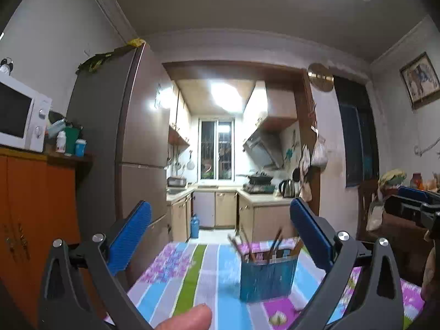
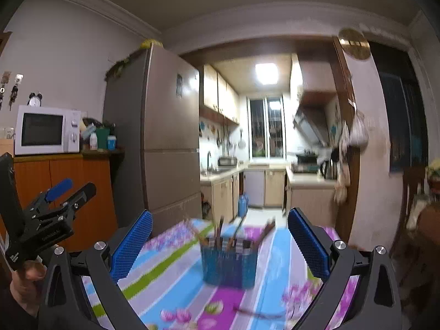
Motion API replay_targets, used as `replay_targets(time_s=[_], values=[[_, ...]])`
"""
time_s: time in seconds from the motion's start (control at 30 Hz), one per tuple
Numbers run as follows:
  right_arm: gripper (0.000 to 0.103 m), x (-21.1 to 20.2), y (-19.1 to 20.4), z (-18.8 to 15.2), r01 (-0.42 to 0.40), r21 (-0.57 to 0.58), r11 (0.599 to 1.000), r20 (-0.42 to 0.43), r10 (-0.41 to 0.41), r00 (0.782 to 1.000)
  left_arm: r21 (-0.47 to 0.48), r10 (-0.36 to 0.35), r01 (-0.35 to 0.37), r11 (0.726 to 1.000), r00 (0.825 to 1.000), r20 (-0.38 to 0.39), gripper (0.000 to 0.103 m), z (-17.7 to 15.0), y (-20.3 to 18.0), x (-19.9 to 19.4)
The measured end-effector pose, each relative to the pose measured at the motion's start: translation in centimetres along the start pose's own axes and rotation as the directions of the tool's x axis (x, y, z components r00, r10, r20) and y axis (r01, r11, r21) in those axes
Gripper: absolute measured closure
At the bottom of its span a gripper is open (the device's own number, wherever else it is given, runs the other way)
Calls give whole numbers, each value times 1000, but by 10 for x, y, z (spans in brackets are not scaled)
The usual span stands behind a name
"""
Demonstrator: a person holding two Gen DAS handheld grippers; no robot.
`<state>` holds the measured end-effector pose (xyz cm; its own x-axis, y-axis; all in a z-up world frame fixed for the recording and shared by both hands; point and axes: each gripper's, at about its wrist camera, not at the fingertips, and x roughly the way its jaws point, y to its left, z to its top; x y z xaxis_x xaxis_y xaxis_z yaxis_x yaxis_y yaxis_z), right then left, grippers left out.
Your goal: Organize utensils
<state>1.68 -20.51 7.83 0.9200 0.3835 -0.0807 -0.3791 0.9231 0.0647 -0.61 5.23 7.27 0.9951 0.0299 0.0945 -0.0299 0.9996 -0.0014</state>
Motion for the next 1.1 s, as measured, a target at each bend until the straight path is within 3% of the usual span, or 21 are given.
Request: replay_targets(time_s=[0.2, 0.27, 0.37, 0.47, 0.97, 1.1], values=[[5, -12, 2, -51, 30, 58, 998, -58, -26, 998, 8, 5, -4, 1000, 995, -102, 6, -40, -4, -8], [5, -14, 3, -62, 71, 51, 996, -74, -68, 995, 9, -7, 8, 1000, 993, -115, 6, -49, -6, -13], [5, -21, 4, -72, 70, 64, 995, -79, -65, 995, -4, -25, 25, 1000, 991, -128, 6, -55, -7, -20], [5, -29, 7, -72, 105, 48, 993, -59, -102, 993, 2, -20, 20, 1000, 992, -125, 6, -59, -10, -27], [5, -54, 14, -76, 101, 29, 994, 2, -101, 995, 40, -35, 38, 998, 996, -78, 6, -59, -31, -53], [5, -61, 14, -79, 109, 13, 994, 51, -110, 993, 39, -24, 25, 999, 1000, -17, 6, -57, -35, -61]])
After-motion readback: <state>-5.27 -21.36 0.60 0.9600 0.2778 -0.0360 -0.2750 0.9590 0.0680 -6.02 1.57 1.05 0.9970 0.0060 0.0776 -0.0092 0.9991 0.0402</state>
